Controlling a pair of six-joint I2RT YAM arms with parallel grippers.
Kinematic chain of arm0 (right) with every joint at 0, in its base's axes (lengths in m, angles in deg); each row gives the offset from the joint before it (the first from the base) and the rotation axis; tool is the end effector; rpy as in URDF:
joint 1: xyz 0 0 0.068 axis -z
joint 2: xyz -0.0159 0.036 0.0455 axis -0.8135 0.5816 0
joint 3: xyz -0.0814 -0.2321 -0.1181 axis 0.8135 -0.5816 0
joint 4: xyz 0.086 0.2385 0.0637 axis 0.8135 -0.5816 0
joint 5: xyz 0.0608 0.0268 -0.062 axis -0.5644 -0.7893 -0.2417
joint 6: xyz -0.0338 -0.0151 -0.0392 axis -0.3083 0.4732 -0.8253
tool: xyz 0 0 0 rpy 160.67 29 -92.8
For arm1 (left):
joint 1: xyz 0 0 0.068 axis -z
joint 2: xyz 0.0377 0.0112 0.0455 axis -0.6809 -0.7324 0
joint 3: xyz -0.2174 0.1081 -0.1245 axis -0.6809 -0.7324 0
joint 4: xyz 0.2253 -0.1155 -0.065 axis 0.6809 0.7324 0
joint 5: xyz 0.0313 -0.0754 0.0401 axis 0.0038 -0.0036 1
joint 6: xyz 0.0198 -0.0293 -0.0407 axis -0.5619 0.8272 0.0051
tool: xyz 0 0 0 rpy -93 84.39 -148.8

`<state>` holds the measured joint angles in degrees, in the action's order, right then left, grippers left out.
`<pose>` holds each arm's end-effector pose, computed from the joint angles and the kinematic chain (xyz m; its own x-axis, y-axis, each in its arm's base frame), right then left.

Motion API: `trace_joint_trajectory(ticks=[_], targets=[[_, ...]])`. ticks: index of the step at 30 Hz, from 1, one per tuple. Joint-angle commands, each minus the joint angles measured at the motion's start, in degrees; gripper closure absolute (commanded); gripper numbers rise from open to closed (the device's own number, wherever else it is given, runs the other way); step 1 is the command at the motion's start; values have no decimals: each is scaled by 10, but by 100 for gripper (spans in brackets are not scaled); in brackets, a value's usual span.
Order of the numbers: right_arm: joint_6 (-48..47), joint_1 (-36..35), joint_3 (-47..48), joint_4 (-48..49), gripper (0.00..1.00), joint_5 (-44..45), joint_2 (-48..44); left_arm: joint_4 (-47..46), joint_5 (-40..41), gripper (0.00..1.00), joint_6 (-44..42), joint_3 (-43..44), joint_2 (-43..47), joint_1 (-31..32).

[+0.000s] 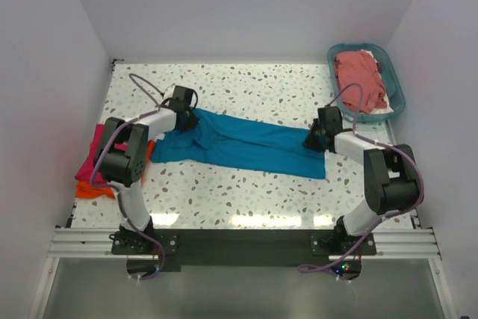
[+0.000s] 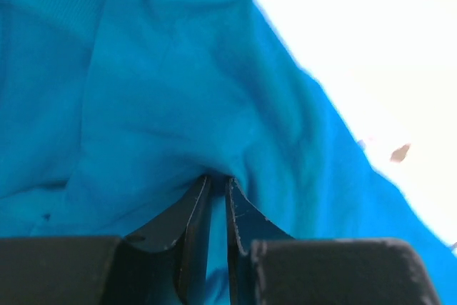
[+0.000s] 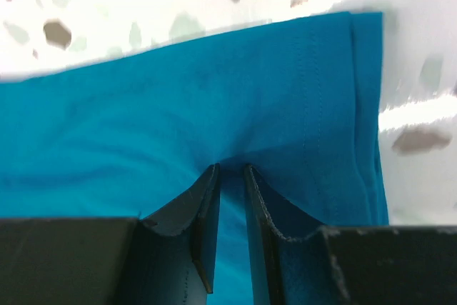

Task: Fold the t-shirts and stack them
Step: Fold the tshirt

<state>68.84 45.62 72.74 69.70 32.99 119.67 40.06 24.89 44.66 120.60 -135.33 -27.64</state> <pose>0.3095 0.0472 0.1546 -0.7289 0.4676 -0.5000 0.3395 0.8811 0.3291 0.3679 -0.0929 0.1516 -0.6163 -0.6107 -0.4972 -0.5162 0.7901 -0.3306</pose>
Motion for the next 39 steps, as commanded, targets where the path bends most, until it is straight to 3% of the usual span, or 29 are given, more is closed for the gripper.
trace_joint_trajectory(ticks=[1,2,3,6,7,8,9,10,13,19,23,26,28,29,31,35,38,39], targets=[[62,-37,-91,10,75,-46,-63,28,-11,82,-77,147,-119,-10],[73,-51,-110,19,75,-47,-83,34,-27,82,-103,192,-149,-13],[90,-72,-131,27,75,-47,-103,55,-44,82,-129,298,-211,-14],[196,-208,-202,91,73,-35,-180,87,-113,73,-212,505,-334,-13],[247,-258,-205,102,73,11,-193,79,-182,58,-246,542,-357,-13],[260,-346,-195,114,69,31,-192,70,-214,49,-259,577,-395,-10],[250,-375,-177,105,69,45,-181,61,-245,41,-267,641,-411,-9],[235,-387,-127,88,68,50,-169,56,-293,27,-272,665,-424,-9],[160,-367,-37,-4,62,93,-142,0,-329,13,-259,664,-411,-9],[16,-293,81,-99,56,95,-122,-74,-284,8,-257,533,-259,-16],[-46,-291,97,-152,56,110,-102,-93,-211,10,-205,384,-103,-16],[-59,-290,69,-146,56,72,-101,-63,-139,19,-118,235,12,5],[-67,-294,46,-135,56,32,-103,-42,-77,30,-72,155,71,45],[-69,-297,42,-137,56,31,-104,-54,-64,34,-63,66,129,62],[-82,-315,35,-148,56,56,-107,-47,-24,47,-28,-11,183,108],[-94,-353,30,-177,56,95,-132,-47,-17,61,19,-204,314,161],[-93,-367,19,-187,56,128,-139,-27,-17,65,37,-274,369,204],[-88,-368,11,-188,60,133,-145,-28,-18,65,38,-288,380,213]])
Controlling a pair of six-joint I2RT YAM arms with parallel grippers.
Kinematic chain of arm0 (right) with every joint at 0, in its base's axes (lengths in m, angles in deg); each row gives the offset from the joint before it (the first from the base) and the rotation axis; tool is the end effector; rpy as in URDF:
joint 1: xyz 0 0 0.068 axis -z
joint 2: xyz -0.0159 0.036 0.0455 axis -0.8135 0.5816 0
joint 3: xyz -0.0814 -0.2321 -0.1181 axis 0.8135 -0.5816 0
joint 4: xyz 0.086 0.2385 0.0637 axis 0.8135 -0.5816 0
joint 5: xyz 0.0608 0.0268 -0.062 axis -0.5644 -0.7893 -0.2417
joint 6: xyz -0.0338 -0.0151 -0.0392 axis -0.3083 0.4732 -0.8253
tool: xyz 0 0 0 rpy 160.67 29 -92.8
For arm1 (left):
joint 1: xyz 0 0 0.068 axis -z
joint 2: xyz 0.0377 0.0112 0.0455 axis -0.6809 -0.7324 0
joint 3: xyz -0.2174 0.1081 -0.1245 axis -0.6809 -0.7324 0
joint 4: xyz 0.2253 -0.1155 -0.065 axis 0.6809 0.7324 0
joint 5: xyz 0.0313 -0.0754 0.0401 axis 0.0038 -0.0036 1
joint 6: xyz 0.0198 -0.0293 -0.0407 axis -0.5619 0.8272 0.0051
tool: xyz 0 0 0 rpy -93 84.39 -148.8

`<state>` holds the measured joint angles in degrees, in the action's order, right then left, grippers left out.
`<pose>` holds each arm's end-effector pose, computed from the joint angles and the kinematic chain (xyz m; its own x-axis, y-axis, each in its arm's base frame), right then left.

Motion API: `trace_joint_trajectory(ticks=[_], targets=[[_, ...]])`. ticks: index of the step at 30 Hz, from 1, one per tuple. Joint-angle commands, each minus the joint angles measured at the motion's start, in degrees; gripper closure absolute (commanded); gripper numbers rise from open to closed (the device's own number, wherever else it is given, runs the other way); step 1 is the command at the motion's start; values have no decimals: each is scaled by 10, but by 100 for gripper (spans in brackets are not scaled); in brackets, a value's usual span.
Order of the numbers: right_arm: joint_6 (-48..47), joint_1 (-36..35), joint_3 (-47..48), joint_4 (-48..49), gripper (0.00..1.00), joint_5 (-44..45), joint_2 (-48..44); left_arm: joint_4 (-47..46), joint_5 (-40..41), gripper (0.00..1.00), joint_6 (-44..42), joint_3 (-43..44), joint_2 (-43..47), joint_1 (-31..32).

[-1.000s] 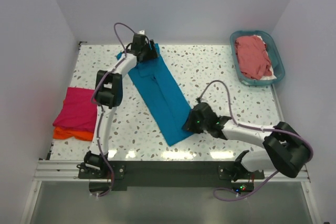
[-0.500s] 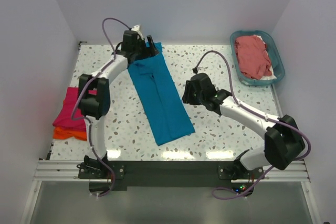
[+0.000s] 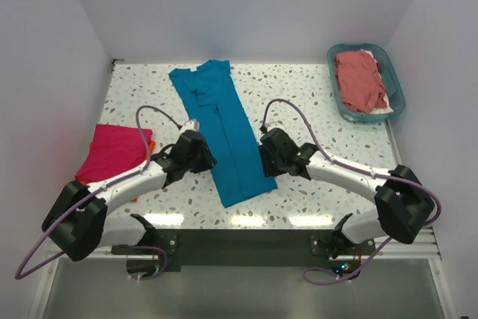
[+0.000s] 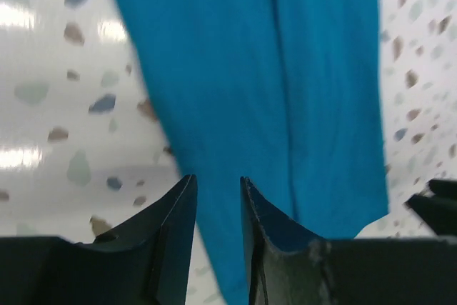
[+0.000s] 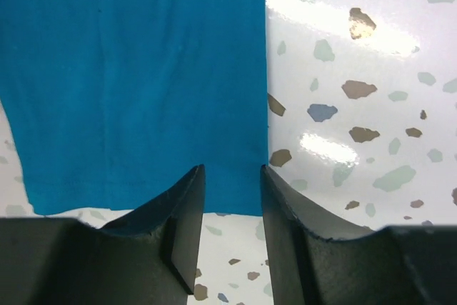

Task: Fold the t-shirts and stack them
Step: Fold the tshirt

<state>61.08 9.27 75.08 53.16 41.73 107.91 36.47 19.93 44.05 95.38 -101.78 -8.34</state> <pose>0.2028 0.1951 0.2057 -0.8060 -0.1708 -0.5667 -0.2927 0.9472 0.1308 0.2167 -0.1442 0.2002 -0.7381 -0.4091 -0.5366 -0.1114 0.8582 -0.5010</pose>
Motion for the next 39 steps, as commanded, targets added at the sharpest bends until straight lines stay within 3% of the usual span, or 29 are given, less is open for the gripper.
trace_joint_trajectory(ticks=[1,6,10,15,25,34,37,39], targets=[[-7,-10,-17,-23,62,47,-31,10,25,65,46,-47,53,36],[16,-62,-23,-16,65,60,-46,23,18,61,47,-79,75,74],[27,-147,6,-24,66,106,-7,17,12,49,57,-91,72,109],[39,-194,29,-16,66,119,35,-5,0,46,77,-116,56,135],[60,-259,63,-11,65,159,103,-3,32,49,141,-131,32,209],[73,-260,48,20,65,174,123,-24,31,59,182,-159,28,219],[80,-260,41,29,71,187,124,-43,21,64,192,-172,25,219],[89,-260,37,26,83,197,117,-48,15,71,196,-177,22,219]])
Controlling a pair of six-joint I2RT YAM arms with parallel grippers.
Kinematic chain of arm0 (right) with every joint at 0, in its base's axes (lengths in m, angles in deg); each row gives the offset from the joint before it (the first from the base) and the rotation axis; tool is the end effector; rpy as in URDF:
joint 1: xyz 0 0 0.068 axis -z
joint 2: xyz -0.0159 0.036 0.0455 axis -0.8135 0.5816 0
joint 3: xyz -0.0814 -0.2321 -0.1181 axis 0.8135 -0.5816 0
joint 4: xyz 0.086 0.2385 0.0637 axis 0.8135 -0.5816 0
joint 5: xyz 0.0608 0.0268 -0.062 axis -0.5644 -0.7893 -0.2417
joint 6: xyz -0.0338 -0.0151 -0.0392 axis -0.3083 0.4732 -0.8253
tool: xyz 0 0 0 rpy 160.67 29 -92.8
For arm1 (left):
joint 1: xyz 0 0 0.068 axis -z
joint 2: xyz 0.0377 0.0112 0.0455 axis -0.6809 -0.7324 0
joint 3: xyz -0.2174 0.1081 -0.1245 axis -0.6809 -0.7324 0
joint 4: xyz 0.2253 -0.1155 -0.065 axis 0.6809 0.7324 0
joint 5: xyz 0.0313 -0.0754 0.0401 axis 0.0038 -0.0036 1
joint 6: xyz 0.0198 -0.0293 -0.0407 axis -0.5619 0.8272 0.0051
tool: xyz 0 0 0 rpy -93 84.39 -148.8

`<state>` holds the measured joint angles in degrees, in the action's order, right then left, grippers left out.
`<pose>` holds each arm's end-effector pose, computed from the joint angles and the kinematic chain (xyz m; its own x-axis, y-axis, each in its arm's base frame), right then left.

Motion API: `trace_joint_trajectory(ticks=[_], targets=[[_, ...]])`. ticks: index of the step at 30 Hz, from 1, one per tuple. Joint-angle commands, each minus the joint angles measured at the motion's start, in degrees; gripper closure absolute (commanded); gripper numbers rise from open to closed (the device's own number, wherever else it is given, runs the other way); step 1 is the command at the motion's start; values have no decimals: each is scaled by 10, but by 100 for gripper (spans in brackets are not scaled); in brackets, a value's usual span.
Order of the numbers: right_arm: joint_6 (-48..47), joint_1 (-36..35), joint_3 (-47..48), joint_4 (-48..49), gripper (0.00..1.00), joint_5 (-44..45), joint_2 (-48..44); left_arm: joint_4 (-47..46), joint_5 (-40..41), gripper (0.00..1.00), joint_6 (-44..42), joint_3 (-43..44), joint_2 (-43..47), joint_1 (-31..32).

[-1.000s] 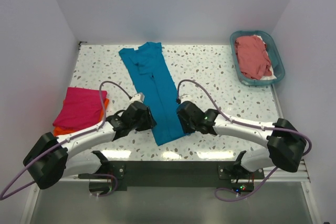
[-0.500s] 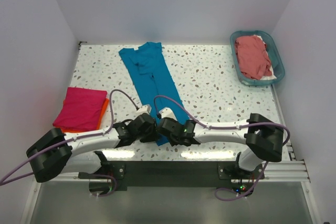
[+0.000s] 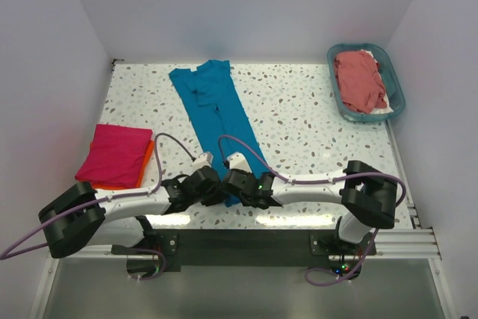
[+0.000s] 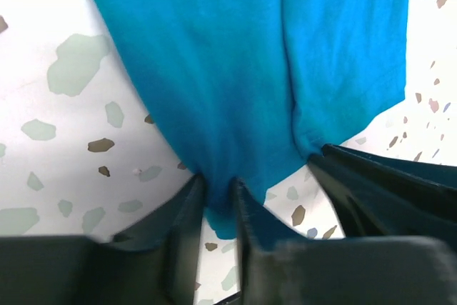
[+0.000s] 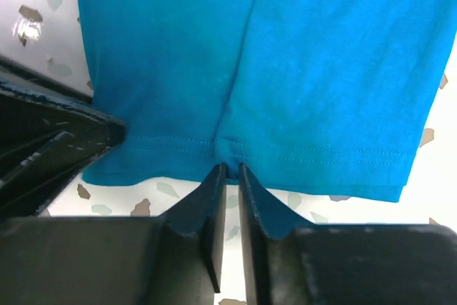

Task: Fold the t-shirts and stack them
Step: Fold the tshirt

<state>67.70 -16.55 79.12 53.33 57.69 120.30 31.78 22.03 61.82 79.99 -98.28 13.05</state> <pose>0.1156 0.2875 0.1691 -0.6818 -0.4397 -0.5847 -0.4905 0.8677 -0.0806 0.1226 -0.1716 0.1395 -0.8688 -0.3417 -0.3584 -0.1046 0.8341 -0.5416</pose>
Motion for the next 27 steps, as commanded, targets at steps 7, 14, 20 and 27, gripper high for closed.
trace_joint_trajectory(ticks=[7,14,20,27], targets=[[30,-2,-18,-10,92,62,-72,7,-9,90,21,-29,-3,5],[33,5,-16,-80,93,112,-132,46,-1,95,20,-29,36,5],[14,52,-25,-138,92,137,-211,80,4,95,15,-25,67,5],[2,103,-40,-186,91,151,-294,95,4,96,14,-25,83,5]])
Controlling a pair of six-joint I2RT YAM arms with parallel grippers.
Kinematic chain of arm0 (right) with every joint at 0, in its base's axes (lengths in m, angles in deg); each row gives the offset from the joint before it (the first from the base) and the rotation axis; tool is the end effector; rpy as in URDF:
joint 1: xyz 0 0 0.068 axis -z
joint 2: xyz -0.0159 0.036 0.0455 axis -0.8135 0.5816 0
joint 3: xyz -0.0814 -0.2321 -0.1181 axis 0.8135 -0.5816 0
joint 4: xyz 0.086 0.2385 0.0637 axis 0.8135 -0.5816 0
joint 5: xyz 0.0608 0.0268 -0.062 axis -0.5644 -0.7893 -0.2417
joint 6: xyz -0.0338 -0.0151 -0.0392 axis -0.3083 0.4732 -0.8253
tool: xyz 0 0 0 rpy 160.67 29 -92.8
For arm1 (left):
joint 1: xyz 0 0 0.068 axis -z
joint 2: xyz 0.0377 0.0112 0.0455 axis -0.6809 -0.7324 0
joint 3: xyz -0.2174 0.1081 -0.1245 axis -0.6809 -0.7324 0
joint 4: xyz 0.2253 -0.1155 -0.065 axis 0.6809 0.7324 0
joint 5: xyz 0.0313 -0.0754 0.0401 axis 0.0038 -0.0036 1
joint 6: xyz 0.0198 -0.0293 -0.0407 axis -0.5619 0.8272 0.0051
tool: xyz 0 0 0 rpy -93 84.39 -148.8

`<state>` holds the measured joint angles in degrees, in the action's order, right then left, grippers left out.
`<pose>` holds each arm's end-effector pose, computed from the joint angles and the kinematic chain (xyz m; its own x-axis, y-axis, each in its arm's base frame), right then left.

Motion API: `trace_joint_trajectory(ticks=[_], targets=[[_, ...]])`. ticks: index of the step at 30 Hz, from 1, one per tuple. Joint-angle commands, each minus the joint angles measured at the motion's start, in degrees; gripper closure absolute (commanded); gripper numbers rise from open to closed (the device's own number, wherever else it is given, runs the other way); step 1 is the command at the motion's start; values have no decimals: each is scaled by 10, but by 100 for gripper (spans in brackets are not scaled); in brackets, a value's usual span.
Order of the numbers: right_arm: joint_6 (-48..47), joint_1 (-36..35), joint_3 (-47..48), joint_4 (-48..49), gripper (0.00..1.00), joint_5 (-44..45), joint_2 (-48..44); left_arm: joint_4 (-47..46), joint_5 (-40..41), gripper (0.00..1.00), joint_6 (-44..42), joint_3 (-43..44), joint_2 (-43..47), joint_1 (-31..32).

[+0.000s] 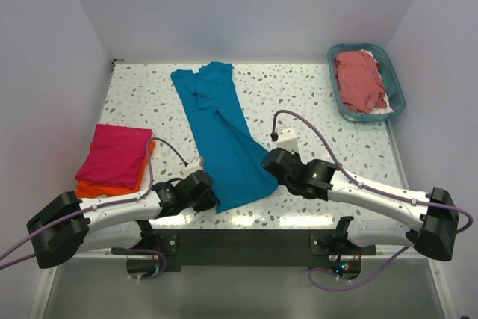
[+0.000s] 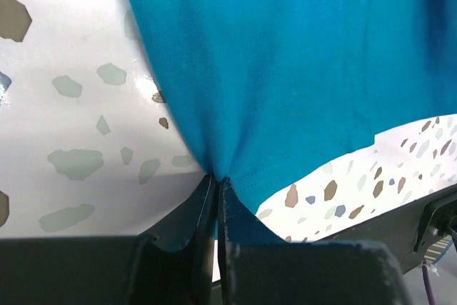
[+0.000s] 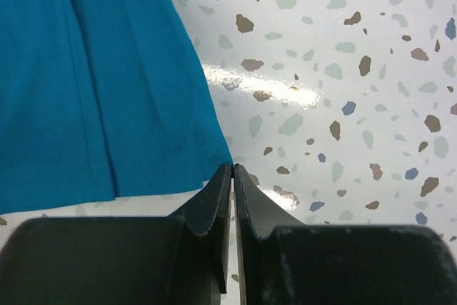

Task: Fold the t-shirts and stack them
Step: Fold the tshirt

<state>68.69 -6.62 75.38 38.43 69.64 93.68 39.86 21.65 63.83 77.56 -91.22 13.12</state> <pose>0.1287 0.1874 0.2561 -0.6282 -0.2036 -0.7509 -0.2005 0.9749 -0.0966 0.1085 -0.1516 0.1400 -0.8791 -0.3506 -0.3229 -0.1508 0.8473 -0.5092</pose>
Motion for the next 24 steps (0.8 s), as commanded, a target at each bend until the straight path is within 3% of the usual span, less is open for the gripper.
trace_joint_trajectory(ticks=[1,14,18,22,24], targets=[[-10,4,-2,-40,91,28,-33,15,7,96,-6,-2,13,4],[15,-37,-6,16,94,-55,-1,21,7,96,-7,-3,21,4],[29,-32,-23,23,80,-25,7,18,6,96,-7,-3,20,4],[1,100,-77,75,75,-108,-12,22,5,96,-7,-6,25,4],[-8,128,-90,104,74,-133,-11,26,6,96,-5,-8,31,4]])
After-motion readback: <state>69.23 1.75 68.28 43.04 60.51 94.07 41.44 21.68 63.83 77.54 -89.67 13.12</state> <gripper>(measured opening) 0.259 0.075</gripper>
